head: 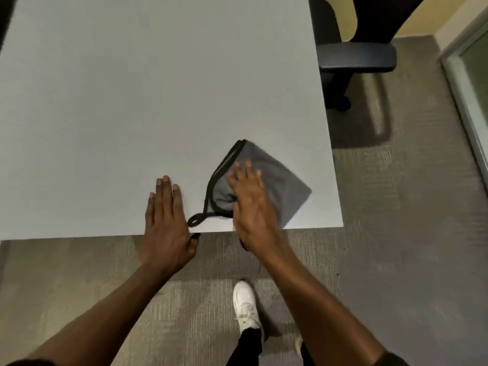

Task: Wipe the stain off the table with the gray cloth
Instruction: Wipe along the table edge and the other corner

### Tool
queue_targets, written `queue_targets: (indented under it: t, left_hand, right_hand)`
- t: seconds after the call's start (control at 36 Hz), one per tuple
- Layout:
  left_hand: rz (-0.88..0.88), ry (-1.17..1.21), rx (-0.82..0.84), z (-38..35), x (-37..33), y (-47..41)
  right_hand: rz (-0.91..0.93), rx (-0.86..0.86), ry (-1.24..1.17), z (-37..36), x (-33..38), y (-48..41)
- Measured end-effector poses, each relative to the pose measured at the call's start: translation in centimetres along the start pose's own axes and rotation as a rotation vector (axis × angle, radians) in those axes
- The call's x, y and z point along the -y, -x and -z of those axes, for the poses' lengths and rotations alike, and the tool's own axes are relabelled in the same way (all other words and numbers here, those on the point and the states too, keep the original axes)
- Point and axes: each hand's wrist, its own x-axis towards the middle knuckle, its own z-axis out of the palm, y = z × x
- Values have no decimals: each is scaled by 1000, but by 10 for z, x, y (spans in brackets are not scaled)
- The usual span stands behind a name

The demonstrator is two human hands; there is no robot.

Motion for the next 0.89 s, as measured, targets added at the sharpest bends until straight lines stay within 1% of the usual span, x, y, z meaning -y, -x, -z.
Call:
queue_targets:
  t: [0.03, 0.08, 0.17, 0.22, 0.33, 0.42, 0.47, 0.53, 0.61, 0.67, 0.78, 0.83, 0.89]
  left_hand:
    - [-1, -3, -1, 1, 0, 0]
    - [-7, -3, -12, 1, 0, 1]
    - [-21, -17, 17, 3, 0, 0]
    - [-21, -23, 20, 3, 0, 0]
    - [-10, -12, 16, 3, -1, 0]
    - [-9, -15, 26, 3, -1, 1]
    - [-8, -17, 24, 4, -3, 1]
    - [2, -10, 31, 4, -5, 0]
    - [10, -2, 42, 5, -6, 1]
    - [7, 0, 39, 6, -6, 1]
    - [6, -11, 41, 8, -7, 1]
    - [3, -13, 39, 9, -6, 1]
    - [-8, -2, 30, 8, -4, 1]
  right_hand:
    - [53, 43, 10, -5, 5, 9]
    - [103, 82, 34, -3, 11, 29]
    - [108, 75, 78, 12, 5, 51]
    - [78, 40, 107, 22, -5, 56]
    - [-123, -123, 86, 51, -38, 48]
    - [-266, -219, 142, 73, -59, 24]
    - [-349, -284, 170, 81, -64, -2]
    - [-390, -306, 190, 79, -61, -24]
    - [-334, -265, 172, 59, -47, -41]
    - [-254, -206, 132, 41, -32, -41]
    - [-107, -86, 46, 8, 0, -22]
    - [-50, 1, 28, 0, 10, -6]
    - [48, 72, 28, 1, 13, 13]
